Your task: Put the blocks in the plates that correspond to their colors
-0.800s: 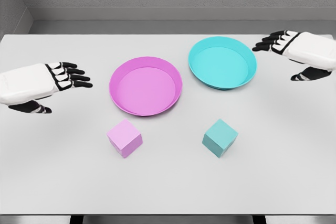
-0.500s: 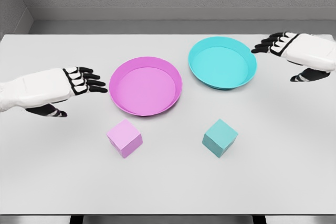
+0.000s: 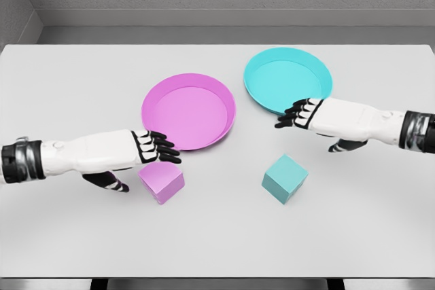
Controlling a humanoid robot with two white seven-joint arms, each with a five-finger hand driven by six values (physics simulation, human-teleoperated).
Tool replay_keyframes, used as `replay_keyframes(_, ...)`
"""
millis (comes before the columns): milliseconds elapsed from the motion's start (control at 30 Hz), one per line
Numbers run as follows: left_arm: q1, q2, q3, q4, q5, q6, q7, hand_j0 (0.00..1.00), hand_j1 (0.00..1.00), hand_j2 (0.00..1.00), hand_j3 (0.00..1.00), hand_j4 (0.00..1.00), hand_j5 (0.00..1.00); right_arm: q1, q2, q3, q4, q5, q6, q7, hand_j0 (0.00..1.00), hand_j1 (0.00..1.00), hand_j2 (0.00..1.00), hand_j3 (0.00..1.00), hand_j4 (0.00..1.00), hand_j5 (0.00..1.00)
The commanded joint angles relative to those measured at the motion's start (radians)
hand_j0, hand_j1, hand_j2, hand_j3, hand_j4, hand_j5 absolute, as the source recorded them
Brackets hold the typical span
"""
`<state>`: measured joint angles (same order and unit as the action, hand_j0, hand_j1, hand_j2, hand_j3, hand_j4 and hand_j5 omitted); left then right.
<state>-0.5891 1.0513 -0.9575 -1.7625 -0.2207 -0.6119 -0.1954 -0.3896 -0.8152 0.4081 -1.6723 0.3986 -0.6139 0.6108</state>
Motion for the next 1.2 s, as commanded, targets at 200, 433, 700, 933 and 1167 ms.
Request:
replay_keyframes(200, -0.011, -0.033, -0.032, 0.000, -0.003, 0.001, -0.004, 1.00, 1.00, 1.00, 1.00, 1.00, 1.00, 0.005, -0.002, 0.058, -0.056, -0.004, 0.003, 0.000, 1.00, 1.00, 1.00, 1.00, 1.00, 1.00)
replay_keyframes(433, -0.017, -0.070, -0.035, 0.000, -0.012, 0.001, -0.062, 1.00, 1.00, 1.00, 1.00, 1.00, 1.00, 0.009, -0.018, 0.092, -0.072, 0.009, 0.003, 0.000, 1.00, 1.00, 1.00, 1.00, 1.00, 1.00)
replay_keyframes(700, -0.026, -0.073, -0.035, 0.001, -0.012, 0.092, -0.067, 1.00, 1.00, 1.00, 1.00, 1.00, 1.00, 0.014, -0.018, 0.153, -0.086, 0.011, 0.003, 0.000, 1.00, 1.00, 1.00, 1.00, 1.00, 1.00)
replay_keyframes(933, -0.026, -0.088, -0.050, 0.000, -0.012, 0.109, -0.068, 1.00, 1.00, 1.00, 1.00, 1.00, 1.00, 0.017, -0.018, 0.158, -0.086, 0.009, 0.003, 0.000, 1.00, 1.00, 1.00, 1.00, 1.00, 1.00)
replay_keyframes(1167, -0.029, -0.091, -0.061, 0.000, -0.017, 0.109, -0.096, 1.00, 1.00, 1.00, 1.00, 1.00, 1.00, 0.018, -0.015, 0.204, -0.086, 0.011, 0.003, 0.000, 1.00, 1.00, 1.00, 1.00, 1.00, 1.00)
